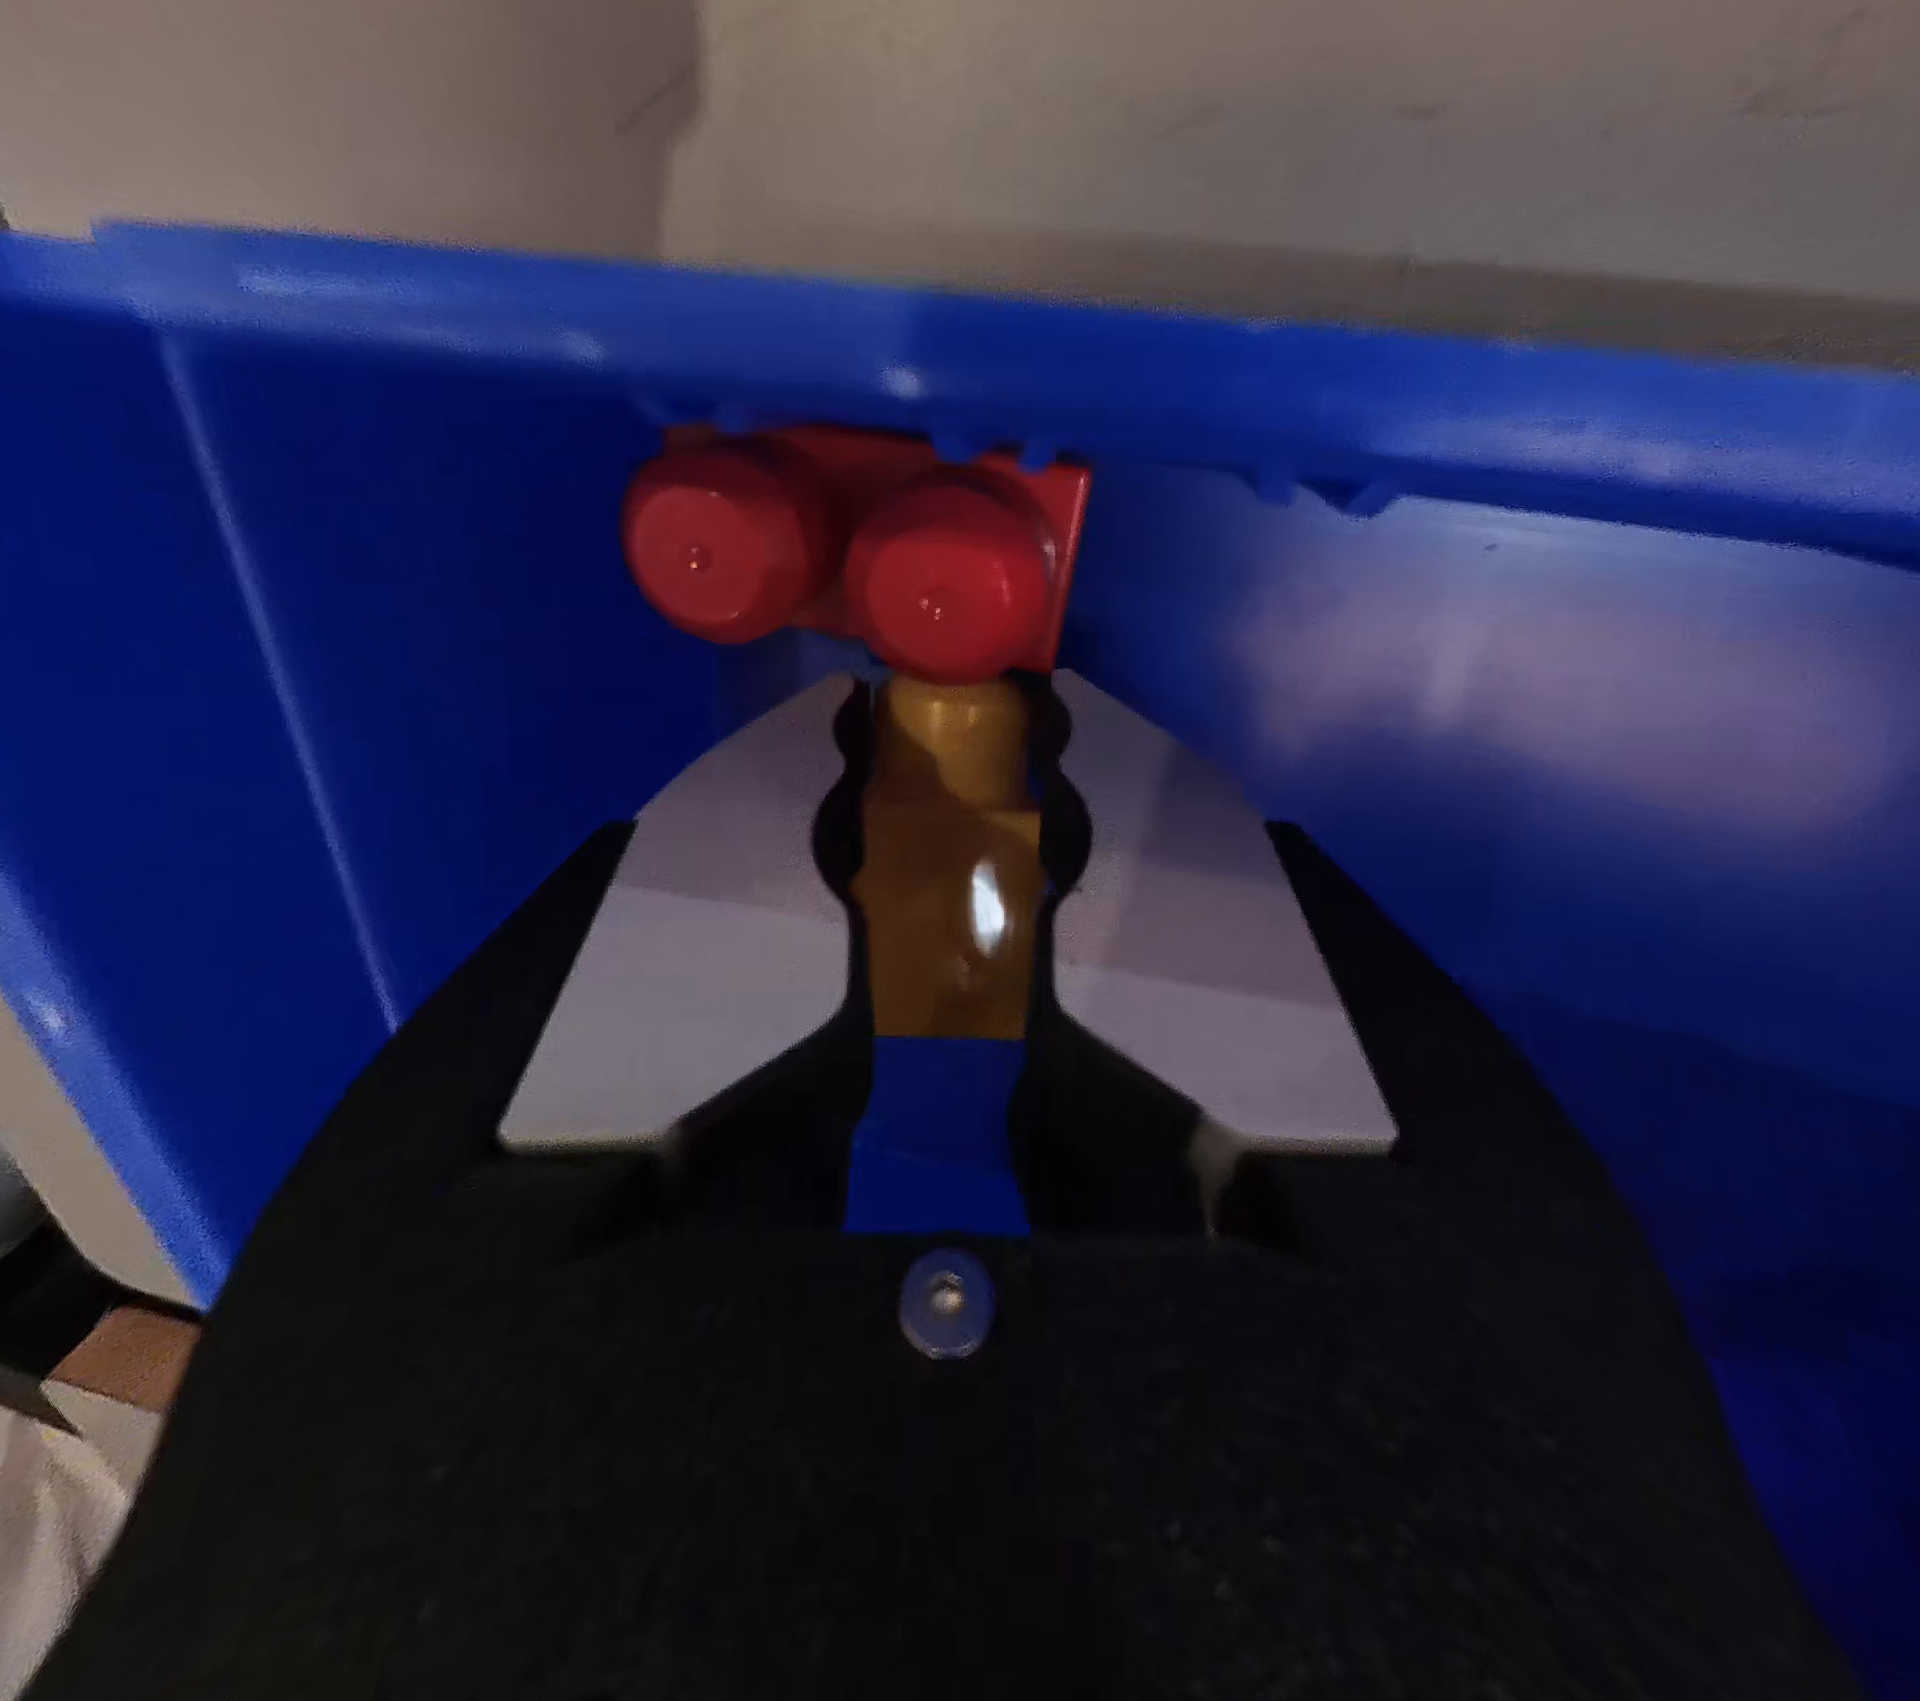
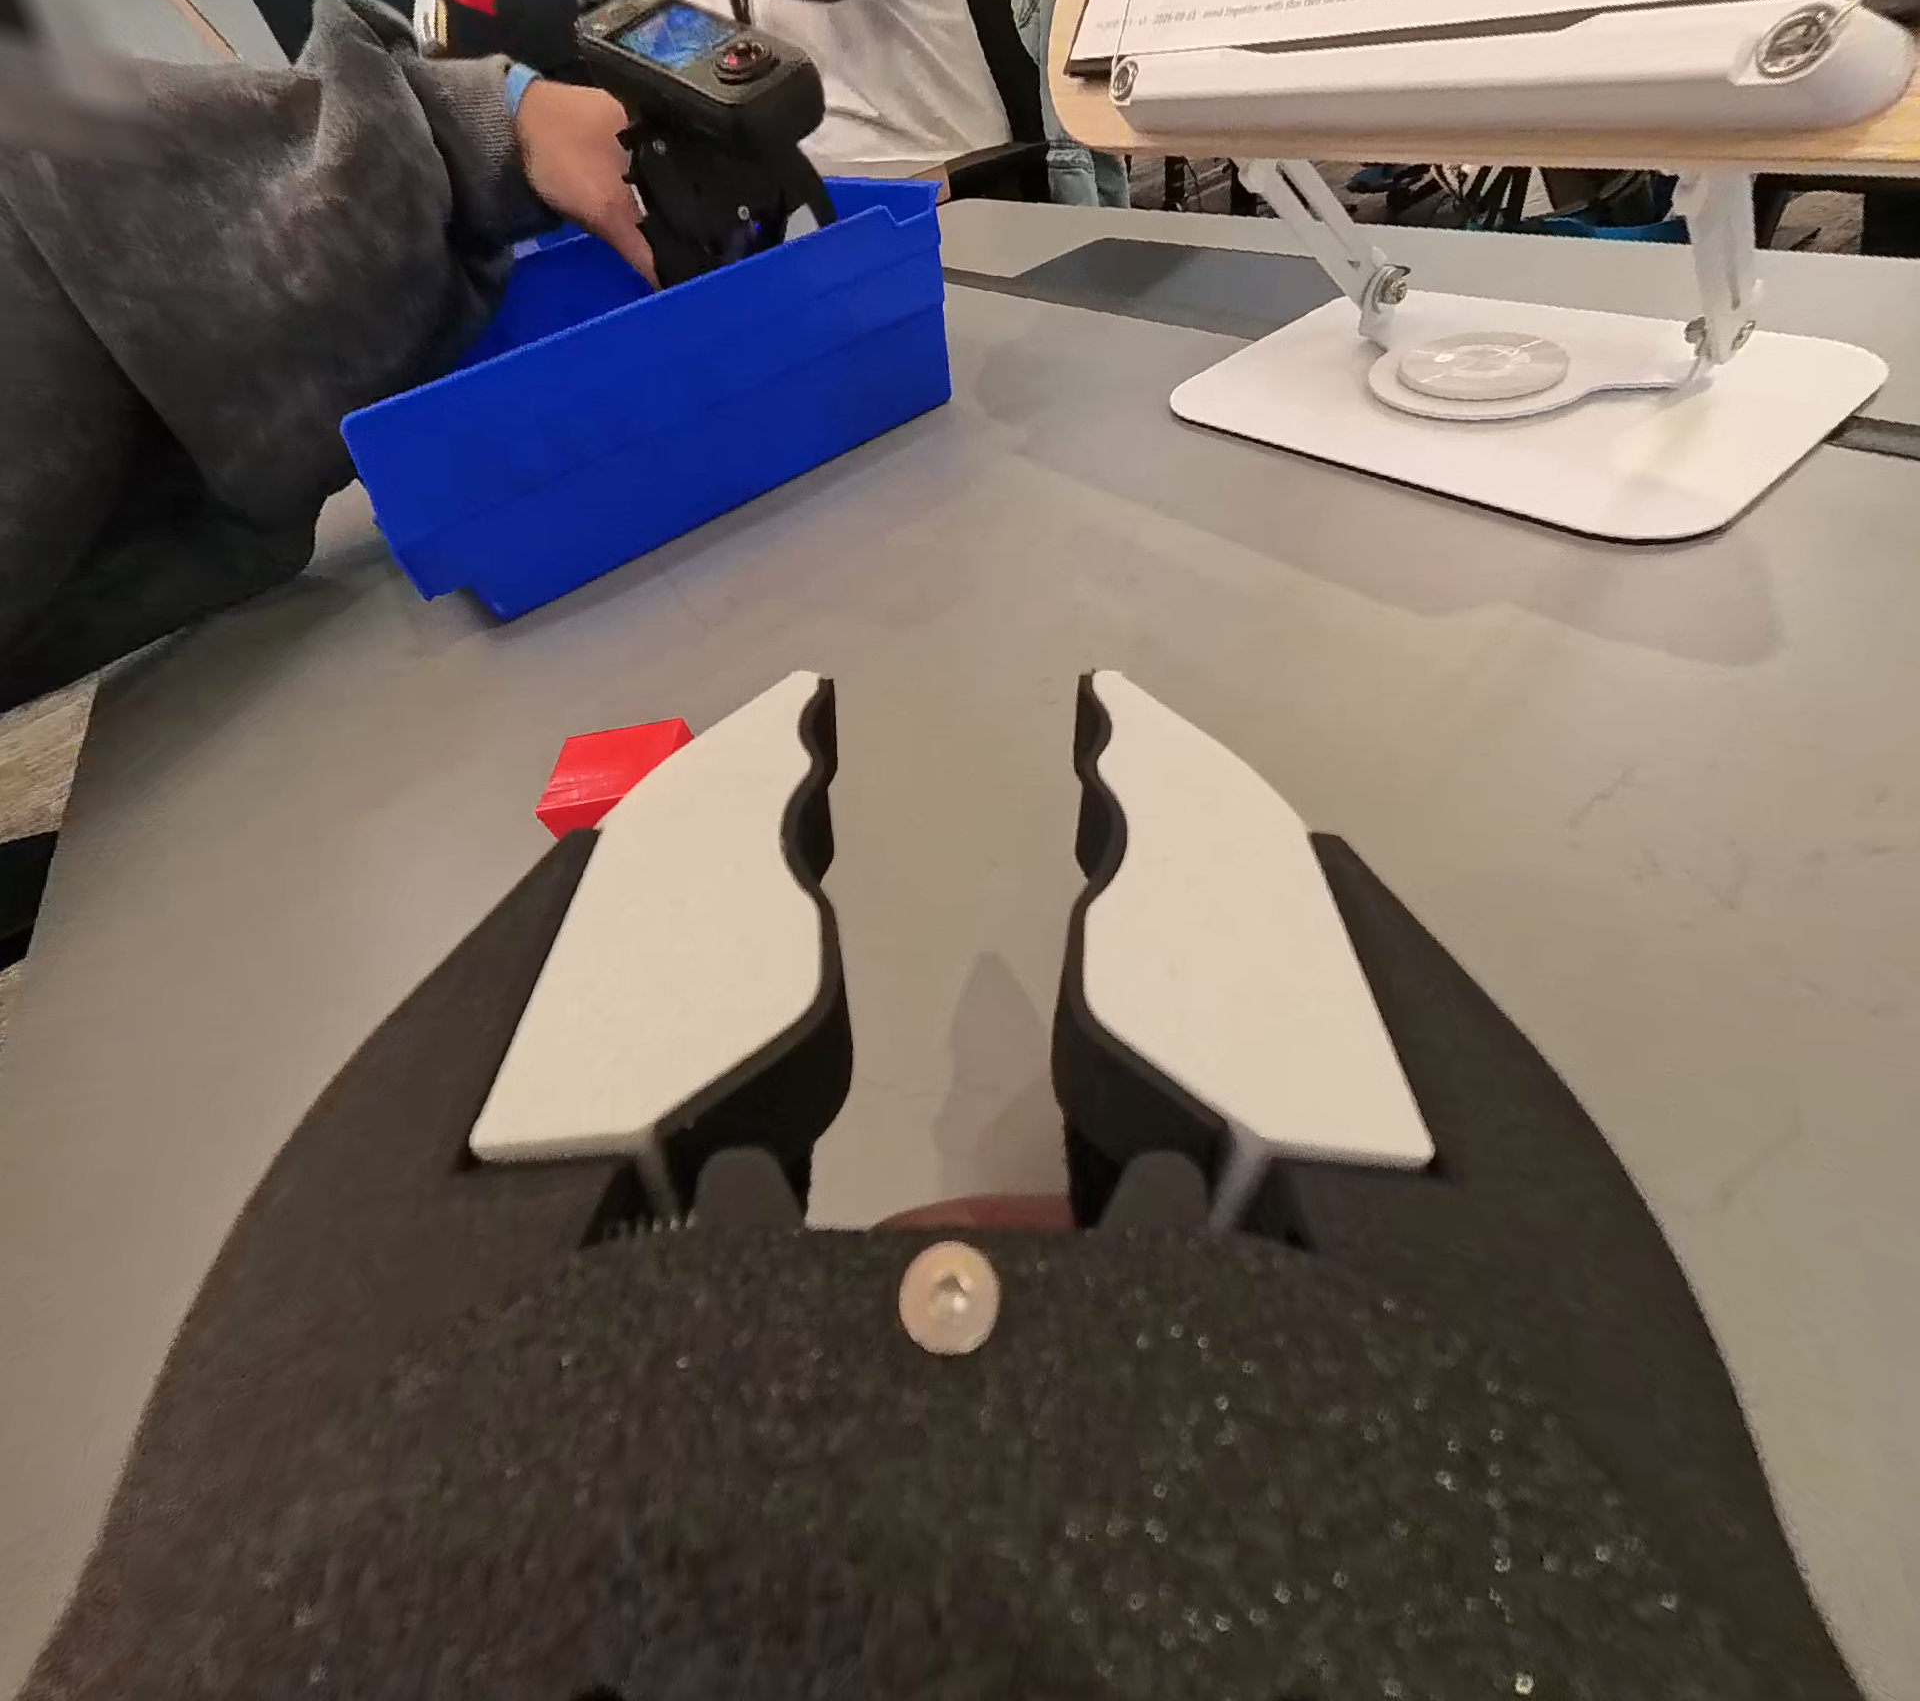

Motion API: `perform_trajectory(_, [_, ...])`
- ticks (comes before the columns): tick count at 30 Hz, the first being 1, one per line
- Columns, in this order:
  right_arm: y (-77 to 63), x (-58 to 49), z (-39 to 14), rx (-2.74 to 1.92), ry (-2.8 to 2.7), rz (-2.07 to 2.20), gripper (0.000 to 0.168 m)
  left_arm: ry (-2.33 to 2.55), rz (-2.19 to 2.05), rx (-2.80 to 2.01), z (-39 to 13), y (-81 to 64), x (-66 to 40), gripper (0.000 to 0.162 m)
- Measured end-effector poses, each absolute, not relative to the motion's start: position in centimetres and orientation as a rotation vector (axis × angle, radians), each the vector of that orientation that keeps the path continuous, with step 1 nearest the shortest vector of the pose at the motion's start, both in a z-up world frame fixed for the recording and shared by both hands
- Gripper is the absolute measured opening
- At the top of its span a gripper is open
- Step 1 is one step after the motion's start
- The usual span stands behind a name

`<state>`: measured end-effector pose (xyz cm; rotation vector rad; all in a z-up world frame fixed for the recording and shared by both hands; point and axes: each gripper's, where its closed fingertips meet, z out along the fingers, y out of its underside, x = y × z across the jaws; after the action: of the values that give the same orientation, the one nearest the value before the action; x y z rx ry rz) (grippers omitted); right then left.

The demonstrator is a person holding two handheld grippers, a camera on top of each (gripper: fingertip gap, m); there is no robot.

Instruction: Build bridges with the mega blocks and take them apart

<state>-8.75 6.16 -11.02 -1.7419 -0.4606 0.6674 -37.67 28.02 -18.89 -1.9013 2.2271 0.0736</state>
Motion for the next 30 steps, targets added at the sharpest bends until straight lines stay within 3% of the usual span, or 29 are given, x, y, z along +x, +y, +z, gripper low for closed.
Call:
perform_trajectory(8, [6.0,-9.0,-11.1,-1.745,-0.474,0.658,0.043,2.207,0.144,-1.907,-18.2,26.6,-38.1,0.029])
perform_trajectory(21, [5.8,-9.4,-11.2,-1.755,-0.496,0.656,0.042,2.124,0.197,-1.798,-10.1,21.1,-38.4,0.029])
perform_trajectory(30, [6.1,-8.9,-11.0,-1.747,-0.46,0.668,0.041,2.168,0.02,-1.558,-4.7,10.4,-28.5,0.029])
